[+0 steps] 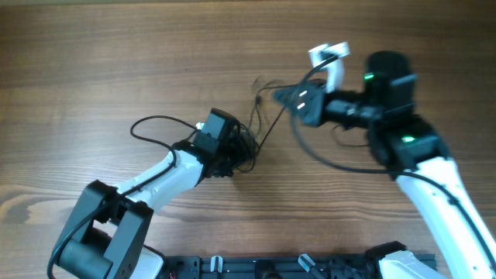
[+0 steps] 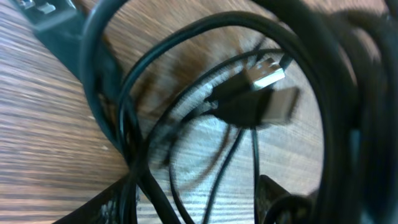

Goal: Untangle cables

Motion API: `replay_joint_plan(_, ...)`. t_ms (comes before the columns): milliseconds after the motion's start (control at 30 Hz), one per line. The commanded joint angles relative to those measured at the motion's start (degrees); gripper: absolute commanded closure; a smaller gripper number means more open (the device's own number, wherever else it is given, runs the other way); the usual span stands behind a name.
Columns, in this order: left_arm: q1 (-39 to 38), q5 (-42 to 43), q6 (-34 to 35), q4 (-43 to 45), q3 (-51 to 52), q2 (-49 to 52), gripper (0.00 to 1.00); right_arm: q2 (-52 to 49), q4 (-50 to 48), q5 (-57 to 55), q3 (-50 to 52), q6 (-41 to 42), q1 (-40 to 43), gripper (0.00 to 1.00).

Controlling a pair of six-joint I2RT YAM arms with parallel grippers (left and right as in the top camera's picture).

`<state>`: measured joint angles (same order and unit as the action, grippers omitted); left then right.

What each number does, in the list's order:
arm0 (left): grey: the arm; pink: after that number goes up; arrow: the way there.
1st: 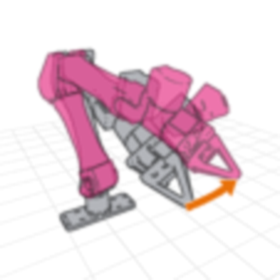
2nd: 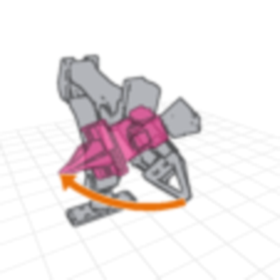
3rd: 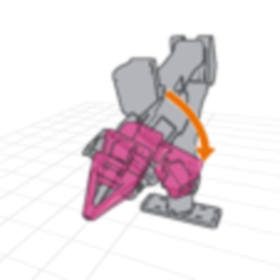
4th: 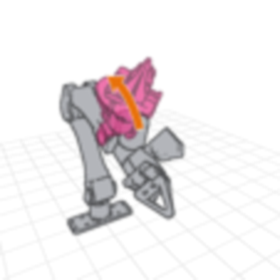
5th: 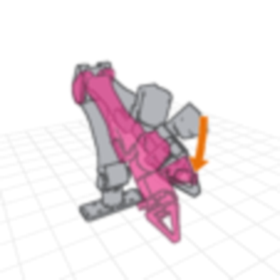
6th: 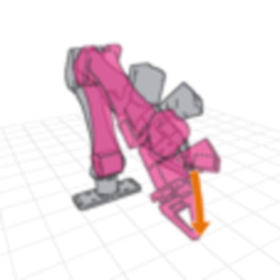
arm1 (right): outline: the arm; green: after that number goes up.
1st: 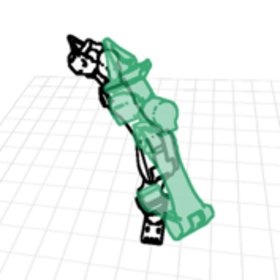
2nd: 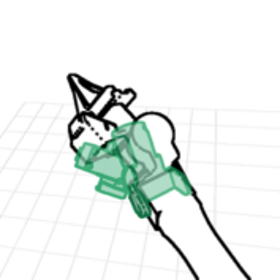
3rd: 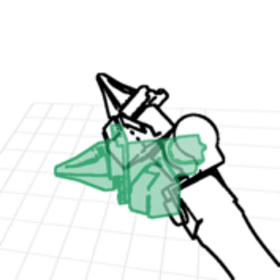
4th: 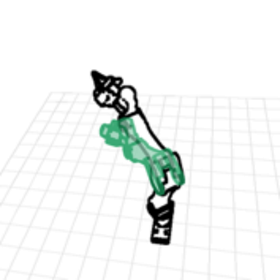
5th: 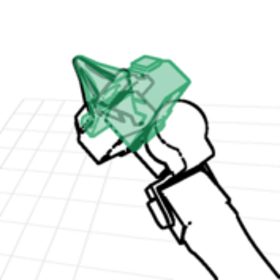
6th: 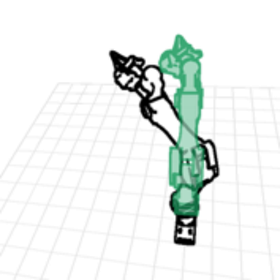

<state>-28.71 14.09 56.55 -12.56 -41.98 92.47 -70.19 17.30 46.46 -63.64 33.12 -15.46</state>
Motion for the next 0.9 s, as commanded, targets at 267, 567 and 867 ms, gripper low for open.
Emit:
replay_joint_plan(267,17.7,-1.7,0.9,-5.9,0.7,2.1,0.25,4.4,22.4,-34.9,-17.2,-9.1,26.7,0.95)
replay_joint_plan(567,19.6,1.0,0.9,-2.0,0.7,2.1,0.17,-1.2,36.2,-34.2,-17.4,-12.0,32.7,0.93)
replay_joint_plan(867,16.4,20.6,-6.3,18.8,0.7,0.4,0.00,-17.6,48.4,-29.2,-17.2,-9.2,30.2,0.12)
